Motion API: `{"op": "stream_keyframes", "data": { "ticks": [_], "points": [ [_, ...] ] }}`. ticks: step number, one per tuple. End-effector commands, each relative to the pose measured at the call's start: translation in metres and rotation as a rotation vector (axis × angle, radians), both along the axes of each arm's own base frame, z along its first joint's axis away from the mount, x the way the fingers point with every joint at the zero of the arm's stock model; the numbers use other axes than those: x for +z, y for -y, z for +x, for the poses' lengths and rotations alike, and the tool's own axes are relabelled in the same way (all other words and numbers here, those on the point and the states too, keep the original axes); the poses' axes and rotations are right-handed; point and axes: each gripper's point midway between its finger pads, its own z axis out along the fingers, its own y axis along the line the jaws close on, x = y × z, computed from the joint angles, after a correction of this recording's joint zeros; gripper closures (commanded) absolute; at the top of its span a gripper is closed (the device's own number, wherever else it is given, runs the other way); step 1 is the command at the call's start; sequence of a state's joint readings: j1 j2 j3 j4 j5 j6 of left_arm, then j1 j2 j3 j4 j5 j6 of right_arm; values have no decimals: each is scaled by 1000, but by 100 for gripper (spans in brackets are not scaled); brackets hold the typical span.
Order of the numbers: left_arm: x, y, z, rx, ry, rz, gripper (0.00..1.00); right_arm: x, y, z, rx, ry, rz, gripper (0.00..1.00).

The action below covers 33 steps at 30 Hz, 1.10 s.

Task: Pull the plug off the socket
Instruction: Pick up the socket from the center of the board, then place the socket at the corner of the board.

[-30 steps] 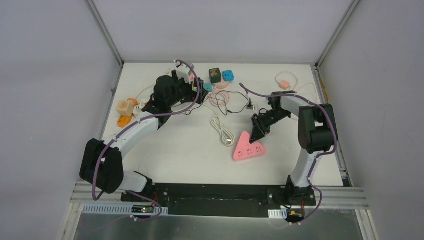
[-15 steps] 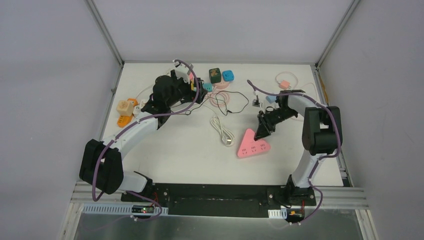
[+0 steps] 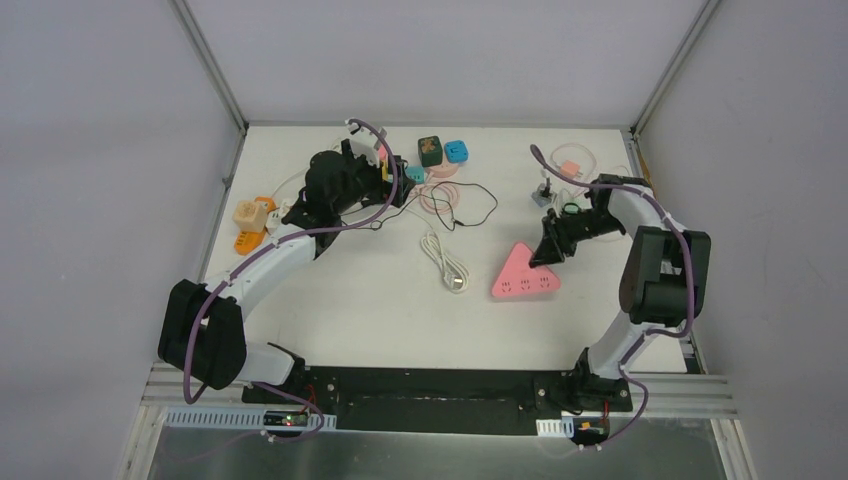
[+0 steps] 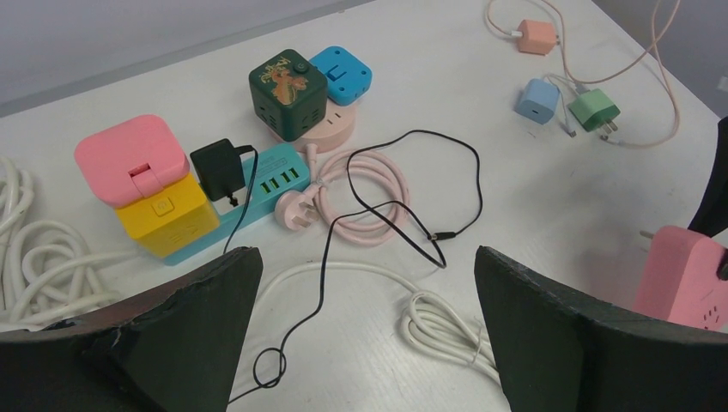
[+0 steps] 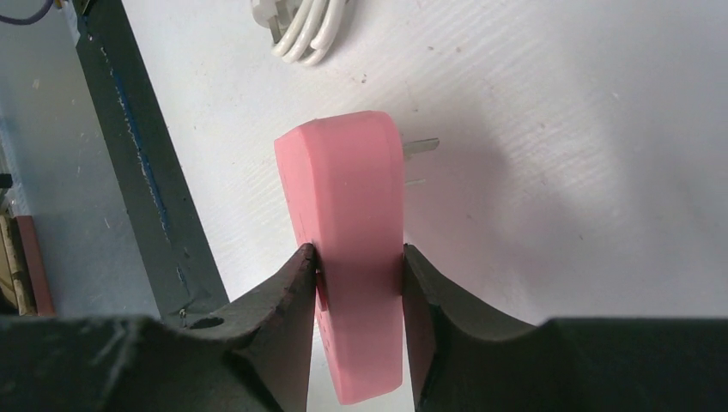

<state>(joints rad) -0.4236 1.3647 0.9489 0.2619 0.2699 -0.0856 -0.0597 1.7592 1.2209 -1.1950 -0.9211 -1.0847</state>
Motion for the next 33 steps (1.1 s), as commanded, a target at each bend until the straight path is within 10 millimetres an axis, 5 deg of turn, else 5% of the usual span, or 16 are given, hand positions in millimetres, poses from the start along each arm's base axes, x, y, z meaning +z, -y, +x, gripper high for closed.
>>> {"op": "stream_keyframes", "data": {
  "ticks": [1,10,19,24,33],
  "points": [
    [20,-3,-2,-4,67,-19,1,34,15,13,-63,120,37,100],
    [22,-4,-3,-4,74,-19,1,37,92,54,-479,207,-56,100],
    [23,-8,-4,8,81,-13,1,23,185,70,-879,254,-179,100],
    [24,-9,-6,8,83,-11,1,14,208,74,-992,253,-227,99],
    [26,-13,-8,23,92,-5,1,-16,225,65,-1038,143,-244,65]
  ]
}}
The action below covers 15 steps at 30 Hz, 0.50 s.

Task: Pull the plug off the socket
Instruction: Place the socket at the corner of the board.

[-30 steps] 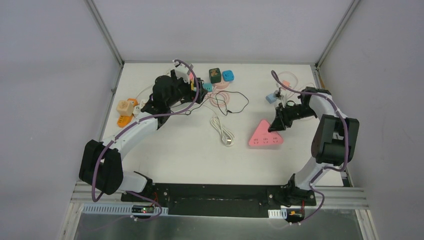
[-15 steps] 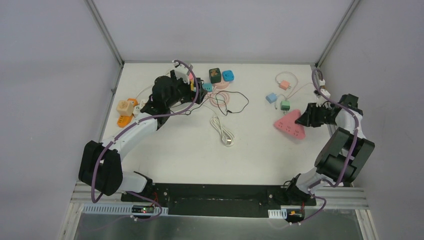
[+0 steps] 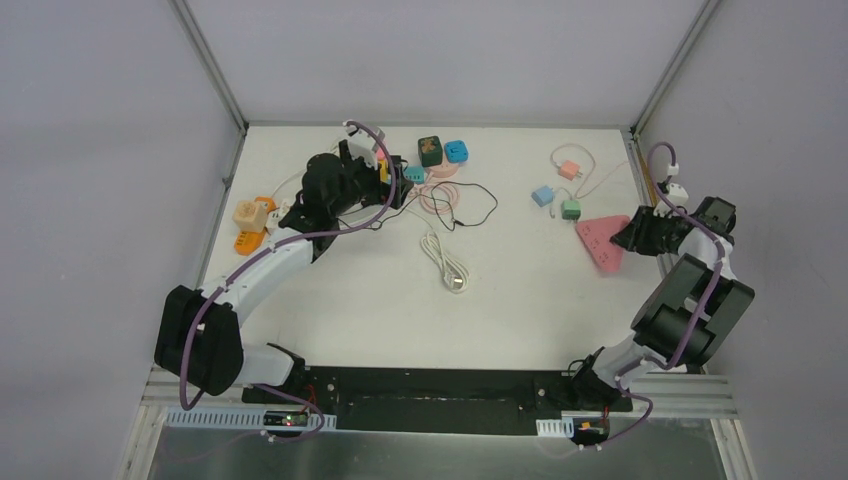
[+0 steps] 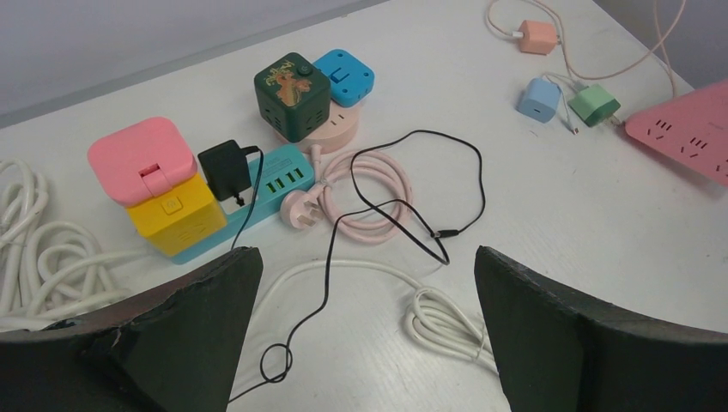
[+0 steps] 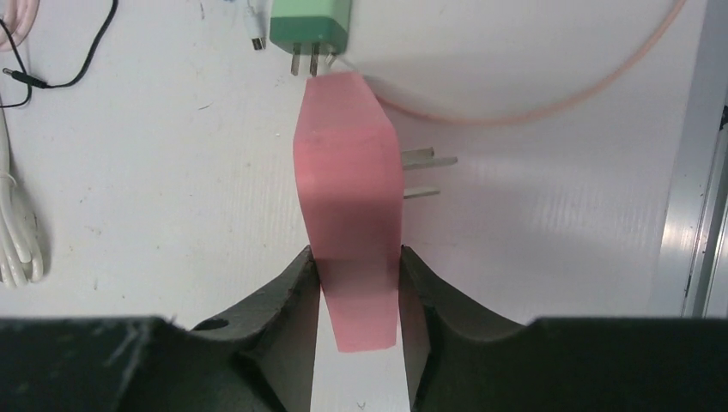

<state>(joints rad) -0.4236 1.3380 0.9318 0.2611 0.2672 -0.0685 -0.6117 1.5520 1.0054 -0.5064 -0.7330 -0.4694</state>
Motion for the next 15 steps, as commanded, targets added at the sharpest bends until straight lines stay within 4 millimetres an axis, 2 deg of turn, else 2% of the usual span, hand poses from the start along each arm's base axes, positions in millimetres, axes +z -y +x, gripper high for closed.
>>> {"op": "stream_keyframes", "data": {
  "ticks": [1,8,12,15],
  "points": [
    [23,-10,-3,22,75,-14,1,-15,19,-3,-56,-55,-40,61],
    [23,-12,-4,28,76,-10,1,-20,23,-7,-66,-79,-45,46],
    [22,-13,-4,33,76,-9,1,-15,25,-9,-67,-73,-65,38],
    [22,-13,-4,32,76,-9,1,-7,26,-13,-56,-69,-98,27]
  ]
}}
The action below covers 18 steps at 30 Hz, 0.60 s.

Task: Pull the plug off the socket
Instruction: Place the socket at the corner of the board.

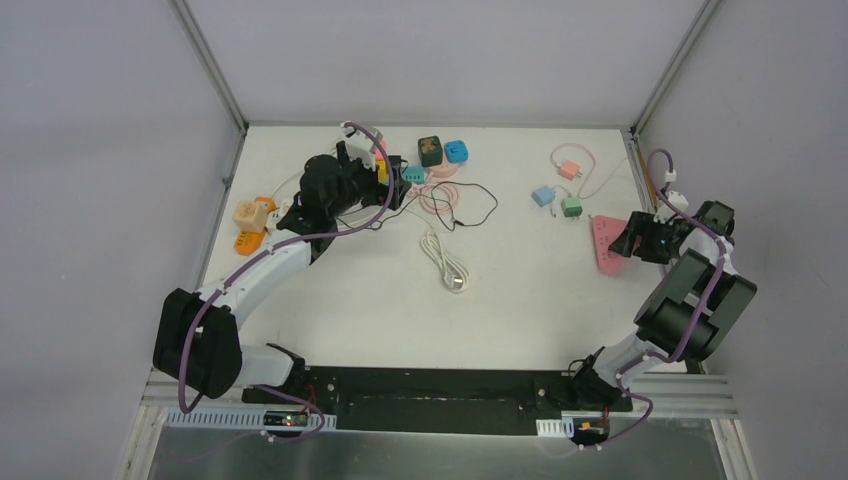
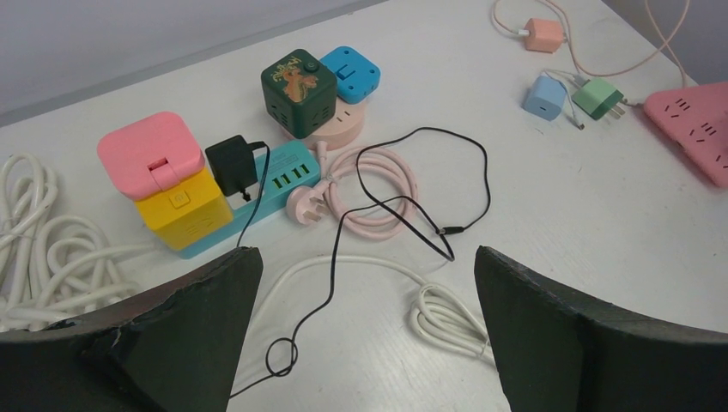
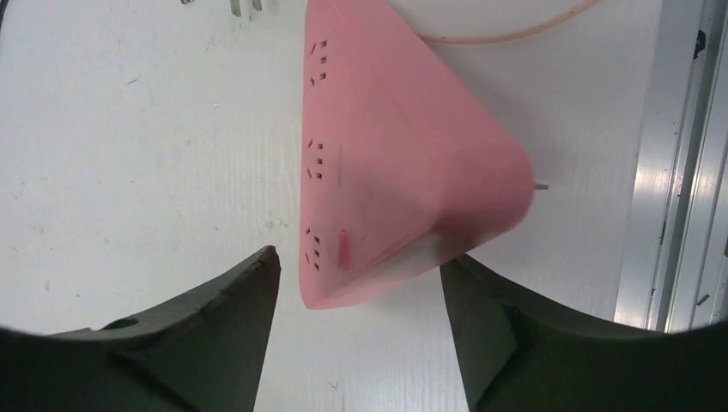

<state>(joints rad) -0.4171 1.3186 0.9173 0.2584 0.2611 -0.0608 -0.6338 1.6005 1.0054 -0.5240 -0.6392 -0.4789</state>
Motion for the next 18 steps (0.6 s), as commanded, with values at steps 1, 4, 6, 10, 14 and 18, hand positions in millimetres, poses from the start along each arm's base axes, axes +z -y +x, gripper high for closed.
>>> {"op": "stream_keyframes", "data": {
  "ticks": [1,4,6,10,14,18],
  "points": [
    [22,-8,-1,20,68,-14,1,20,8,-4,14,29,-71,23],
    [21,-6,-1,11,65,-17,1,30,4,-10,44,32,-97,12],
    [22,-5,-1,7,63,-21,1,35,2,-15,67,43,-114,8],
    [23,-4,-1,1,63,-27,1,40,-3,-21,92,51,-128,3],
    [23,-3,-2,-5,63,-33,1,44,-7,-24,110,49,-118,3],
    [23,-2,-1,-7,62,-34,1,49,-10,-28,124,46,-115,3]
  ]
}}
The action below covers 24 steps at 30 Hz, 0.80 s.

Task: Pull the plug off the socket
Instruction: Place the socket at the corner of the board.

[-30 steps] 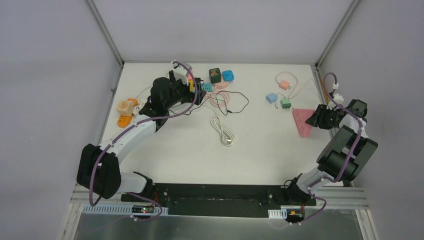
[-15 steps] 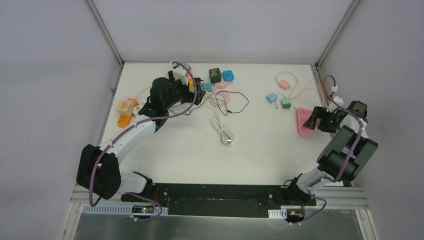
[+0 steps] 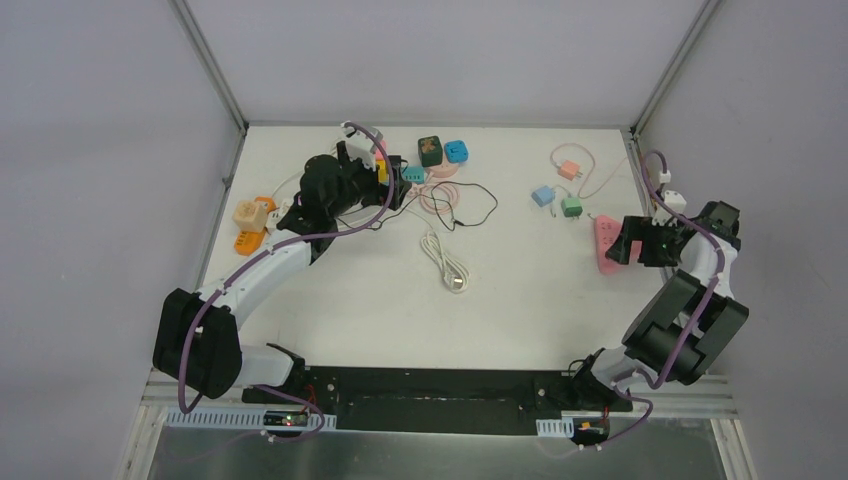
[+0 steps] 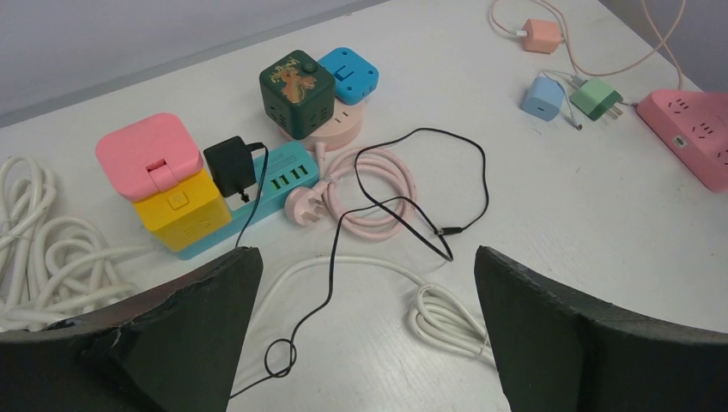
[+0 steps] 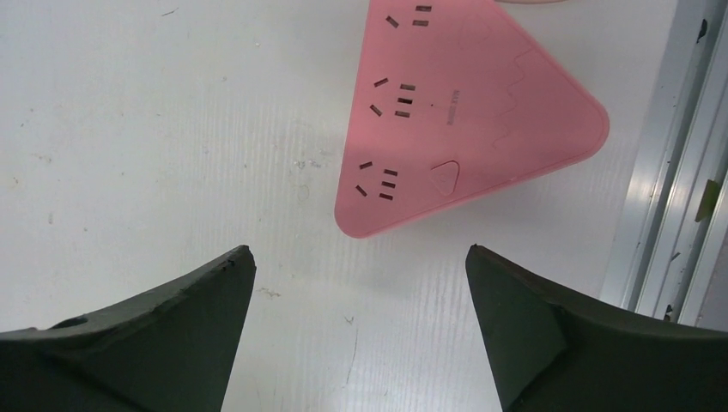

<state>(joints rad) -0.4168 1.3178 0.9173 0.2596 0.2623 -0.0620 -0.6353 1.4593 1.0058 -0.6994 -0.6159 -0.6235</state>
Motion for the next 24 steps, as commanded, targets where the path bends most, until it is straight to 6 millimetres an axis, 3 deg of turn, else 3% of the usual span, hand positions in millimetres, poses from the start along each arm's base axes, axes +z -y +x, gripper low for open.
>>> {"op": "stream_keyframes", "data": {
  "ticks": [1,9,14,20,24],
  "points": [
    [22,-2,0,-6,60,-32,1,24,0,0,34,45,-28,3],
    [18,1,4,-12,43,-34,1,39,-15,-13,79,24,-15,2],
    [20,6,6,-30,37,-50,1,58,-31,-15,121,46,-45,2],
    [21,17,5,-79,-43,-116,1,89,-77,-9,264,62,-44,0],
    [21,8,6,-13,-118,-138,1,109,-119,4,363,96,-14,0]
  ]
}}
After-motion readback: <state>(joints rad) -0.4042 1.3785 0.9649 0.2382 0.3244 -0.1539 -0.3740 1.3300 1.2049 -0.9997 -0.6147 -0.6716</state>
